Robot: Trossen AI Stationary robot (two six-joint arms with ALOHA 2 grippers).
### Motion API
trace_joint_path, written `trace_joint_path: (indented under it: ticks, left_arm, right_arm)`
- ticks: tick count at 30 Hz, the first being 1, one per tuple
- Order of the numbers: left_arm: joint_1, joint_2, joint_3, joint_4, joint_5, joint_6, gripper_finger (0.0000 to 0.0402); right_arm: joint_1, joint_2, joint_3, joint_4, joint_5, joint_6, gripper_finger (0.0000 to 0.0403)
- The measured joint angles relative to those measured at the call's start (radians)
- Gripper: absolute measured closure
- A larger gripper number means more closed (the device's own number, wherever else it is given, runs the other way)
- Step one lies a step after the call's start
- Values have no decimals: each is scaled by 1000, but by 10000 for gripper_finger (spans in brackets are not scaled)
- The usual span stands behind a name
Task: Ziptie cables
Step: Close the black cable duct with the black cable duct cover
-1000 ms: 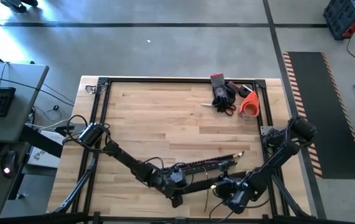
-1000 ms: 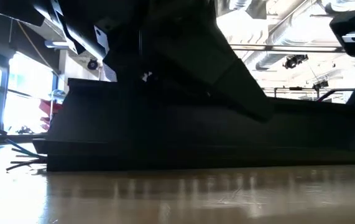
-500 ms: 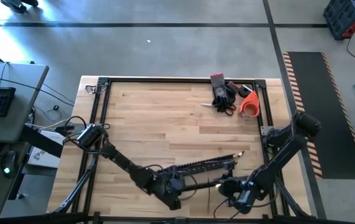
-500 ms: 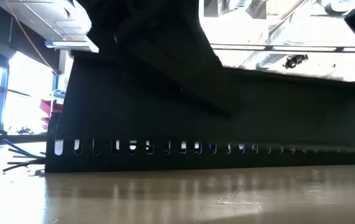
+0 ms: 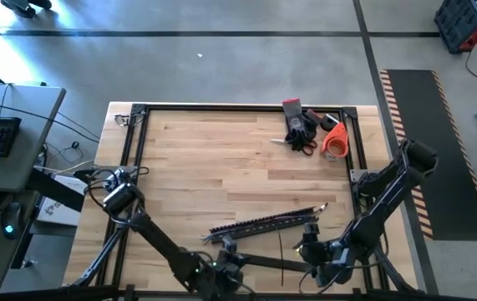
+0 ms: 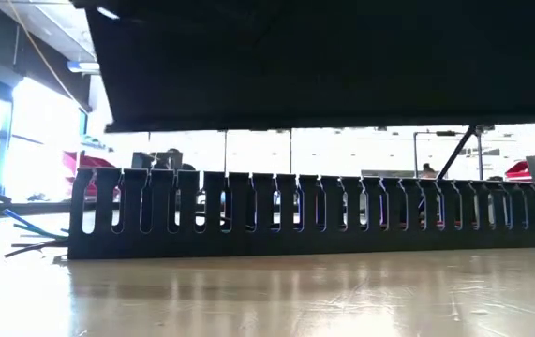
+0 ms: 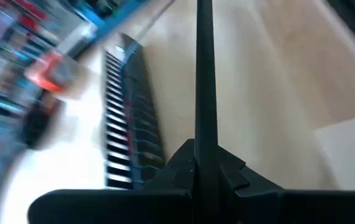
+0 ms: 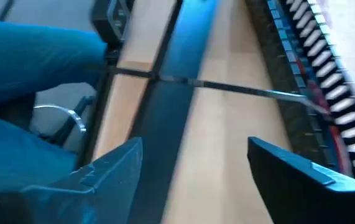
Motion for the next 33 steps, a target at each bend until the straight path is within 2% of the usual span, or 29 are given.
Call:
trace_joint_path:
  ticks: [6,11,17,21,28,33]
  left_arm:
    - [-12,83,64,-31,-146,166,401]
    - [-9,151,103,-25,-150,213,401]
    - [-7,185,115,-24,-152,178,391]
    - [0,185,116,-28,-84,145,354]
    - [14,180,113,-46,23,51,253]
    - [12,154,107,-73,120,38,205]
  right_arm:
    - [0,40,0,77,-7,2,102]
    - [0,95,-1,117,60,22,102]
    - [-3,195,-1,239,111,19,102]
    - [-6,255,-1,252,114,36,102]
    - [-4,284,-9,260,137,53,102]
    - [12,284,-143,455,128,94,102]
